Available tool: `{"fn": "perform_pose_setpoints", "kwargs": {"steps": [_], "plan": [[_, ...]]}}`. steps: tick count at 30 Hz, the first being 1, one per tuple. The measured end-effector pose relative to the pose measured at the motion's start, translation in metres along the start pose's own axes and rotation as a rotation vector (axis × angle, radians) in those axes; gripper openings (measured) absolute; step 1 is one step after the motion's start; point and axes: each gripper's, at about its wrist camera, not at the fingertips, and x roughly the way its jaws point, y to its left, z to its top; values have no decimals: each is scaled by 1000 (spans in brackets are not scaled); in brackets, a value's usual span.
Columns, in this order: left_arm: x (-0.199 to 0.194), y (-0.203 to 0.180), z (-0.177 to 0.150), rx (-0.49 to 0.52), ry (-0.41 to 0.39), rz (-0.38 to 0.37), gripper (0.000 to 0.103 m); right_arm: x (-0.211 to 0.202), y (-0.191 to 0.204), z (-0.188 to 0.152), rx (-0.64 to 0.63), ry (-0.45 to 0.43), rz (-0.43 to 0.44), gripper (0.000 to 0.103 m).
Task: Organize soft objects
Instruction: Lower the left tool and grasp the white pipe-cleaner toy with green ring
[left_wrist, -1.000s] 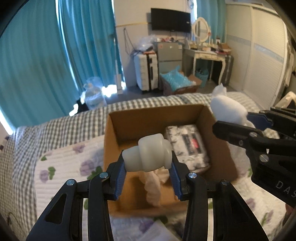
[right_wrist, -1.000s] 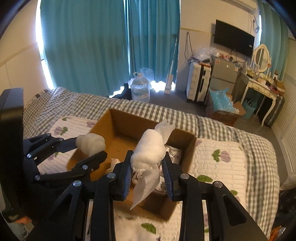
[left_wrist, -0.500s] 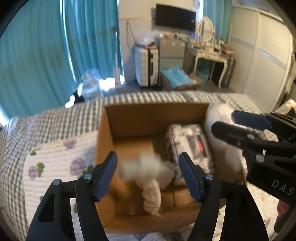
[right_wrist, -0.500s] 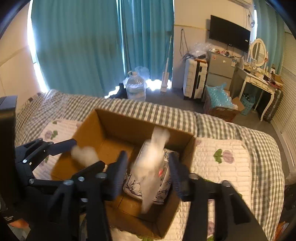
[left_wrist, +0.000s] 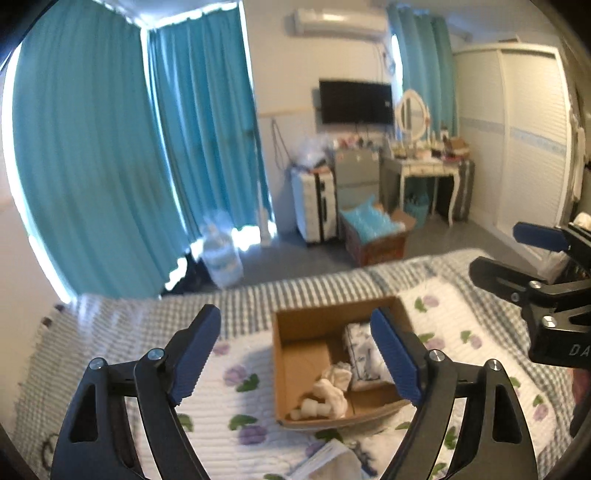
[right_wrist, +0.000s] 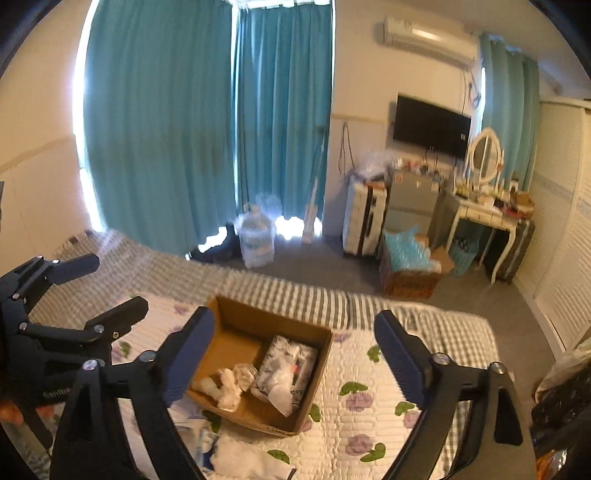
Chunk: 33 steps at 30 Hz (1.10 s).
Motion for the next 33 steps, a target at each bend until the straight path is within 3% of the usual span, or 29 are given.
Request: {"fn": "perform_pose_setpoints", "kwargs": {"steps": [3,5,10,16,22,33], "plan": [[-46,4,4,-13,-64,16,103,-47,4,4,-9,-59,3,97],[-71,5,3,-12,-101,26,103,-73,7,4,-17,-85,2,103],[-118,1,-11,-18,-128,37,103,-123,14,-12,-34,-99,3,103],[-134,-12,-39,-17,-105,37,103,-150,21,-54,-62,-62,-15,103],[-118,-26,-87,-31,-36,35,103,-127,19,-104,-64,25,-1,103],[-21,-34,-177,-166,194,24,103,-33,18,-182,-65,197,16,103]]}}
